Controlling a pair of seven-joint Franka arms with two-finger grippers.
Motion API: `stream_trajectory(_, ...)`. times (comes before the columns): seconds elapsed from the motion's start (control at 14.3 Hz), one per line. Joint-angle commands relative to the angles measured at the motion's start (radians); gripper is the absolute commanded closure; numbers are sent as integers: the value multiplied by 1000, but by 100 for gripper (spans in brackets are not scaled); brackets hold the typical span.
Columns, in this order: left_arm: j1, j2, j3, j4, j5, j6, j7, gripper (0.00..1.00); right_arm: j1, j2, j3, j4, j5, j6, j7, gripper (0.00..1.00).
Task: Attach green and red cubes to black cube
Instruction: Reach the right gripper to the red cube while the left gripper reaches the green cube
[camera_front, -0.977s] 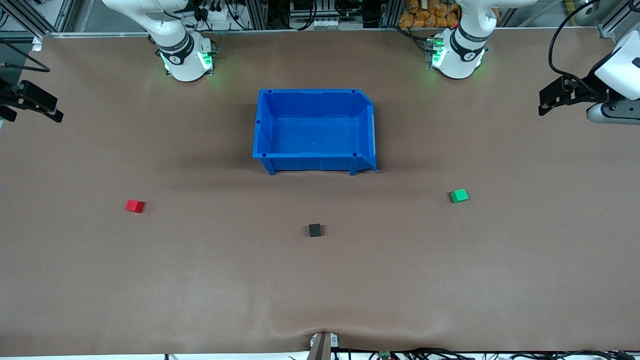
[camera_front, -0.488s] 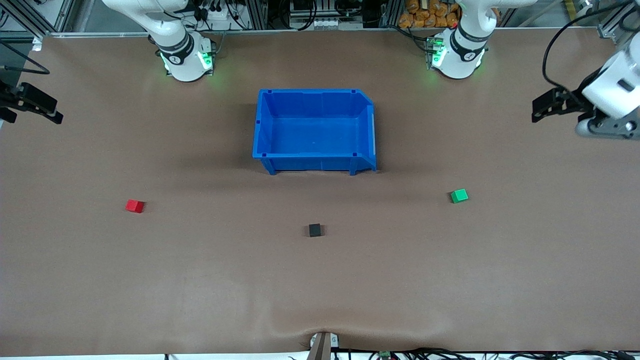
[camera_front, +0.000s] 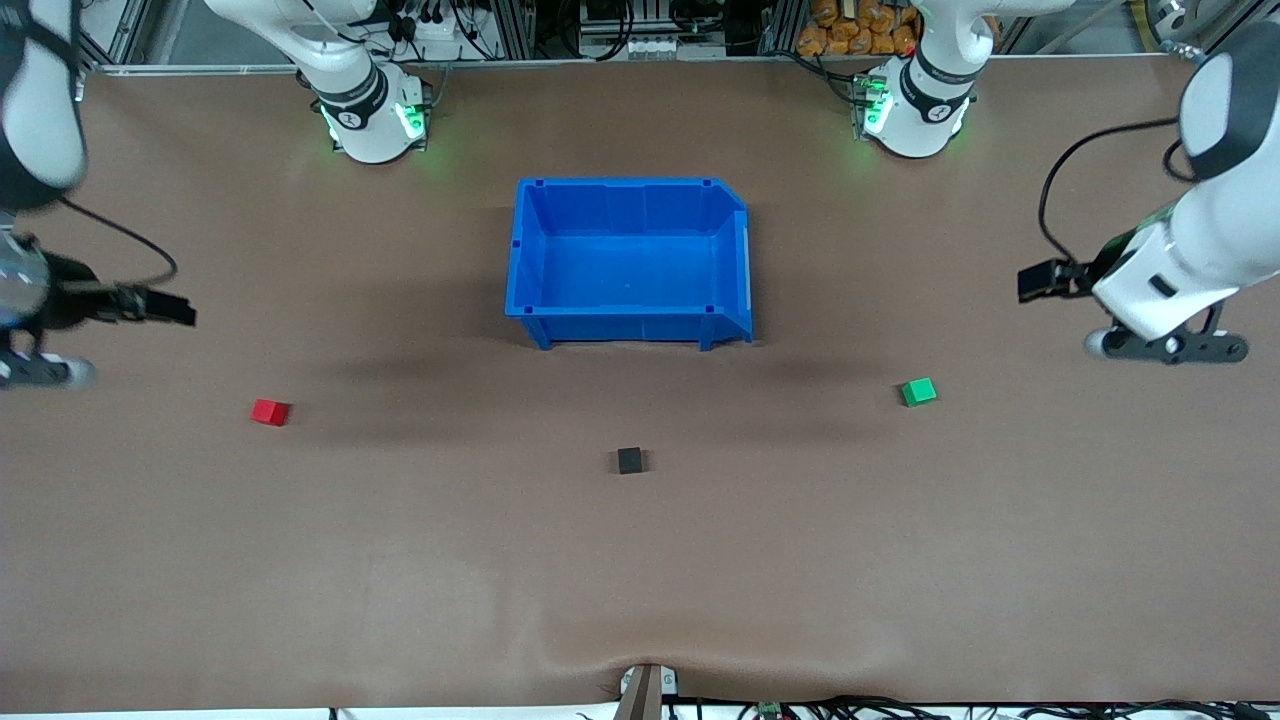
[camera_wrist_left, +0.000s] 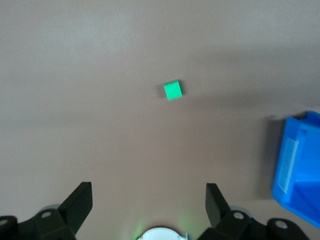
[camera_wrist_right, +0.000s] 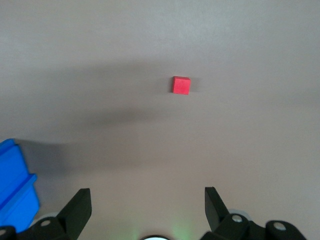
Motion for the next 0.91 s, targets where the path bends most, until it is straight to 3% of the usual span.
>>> stream_trajectory(0.0, 0, -7, 0, -197, -10, 203, -44, 0, -51, 129, 9, 37, -8, 40, 6, 0)
stream_trajectory(0.21, -1, 31, 0, -357, -10, 455, -148, 0, -78, 230, 11, 33, -5, 56, 6, 0)
stream_trajectory(0.49, -8, 199, 0, -375, -8, 678, -307, 0, -92, 323, 11, 28, -2, 125, 10, 0)
stream_trajectory(0.84, -12, 325, 0, -438, -8, 931, -328, 0, -111, 419, 11, 24, -2, 247, 7, 0)
